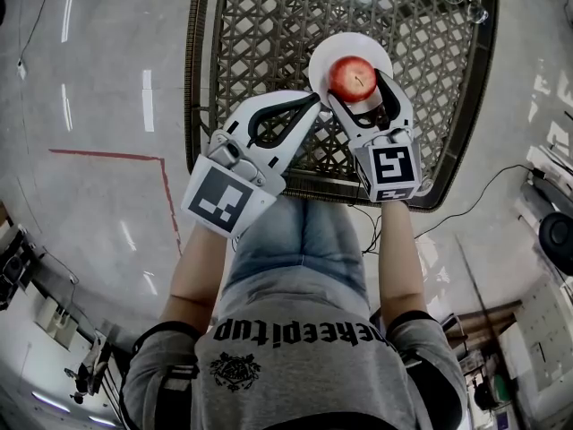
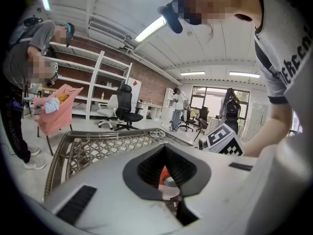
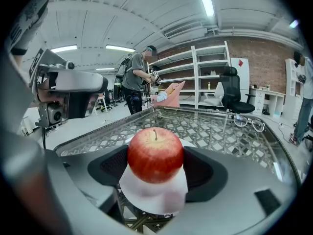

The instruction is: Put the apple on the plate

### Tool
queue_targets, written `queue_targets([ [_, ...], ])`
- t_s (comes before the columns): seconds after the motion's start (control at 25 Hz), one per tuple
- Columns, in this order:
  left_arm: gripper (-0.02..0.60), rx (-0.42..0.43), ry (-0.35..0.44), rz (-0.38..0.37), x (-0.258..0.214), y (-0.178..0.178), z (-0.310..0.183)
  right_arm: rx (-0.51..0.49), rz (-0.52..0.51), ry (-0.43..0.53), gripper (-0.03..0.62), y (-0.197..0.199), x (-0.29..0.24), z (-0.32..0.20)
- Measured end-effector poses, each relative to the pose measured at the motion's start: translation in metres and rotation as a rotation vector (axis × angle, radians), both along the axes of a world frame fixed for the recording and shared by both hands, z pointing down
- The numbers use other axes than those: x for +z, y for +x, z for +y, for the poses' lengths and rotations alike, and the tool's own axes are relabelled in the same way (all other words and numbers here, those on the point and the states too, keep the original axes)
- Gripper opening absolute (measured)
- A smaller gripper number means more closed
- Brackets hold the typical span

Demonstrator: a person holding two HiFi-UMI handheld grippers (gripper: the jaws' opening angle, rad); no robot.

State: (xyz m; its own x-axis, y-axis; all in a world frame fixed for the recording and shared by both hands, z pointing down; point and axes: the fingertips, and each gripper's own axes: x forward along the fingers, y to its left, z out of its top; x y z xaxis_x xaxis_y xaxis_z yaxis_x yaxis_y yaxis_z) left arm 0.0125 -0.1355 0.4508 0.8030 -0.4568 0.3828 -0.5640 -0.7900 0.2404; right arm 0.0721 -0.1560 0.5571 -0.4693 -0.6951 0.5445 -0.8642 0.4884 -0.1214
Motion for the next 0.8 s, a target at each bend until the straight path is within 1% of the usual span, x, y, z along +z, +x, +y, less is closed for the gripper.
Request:
queue_targets([
  [0.36, 0.021, 0.005, 0.007, -0.007, -0.004, 0.002, 0.004, 0.020, -0.011, 0.005, 0.380, 0.002, -0.006, 0.000],
  [0.8, 0.021, 0.016, 0.003, 0.004, -0.011, 0.011, 0.007, 0.011, -0.026, 0.016, 0.382, 0.002, -0.017, 0.000],
])
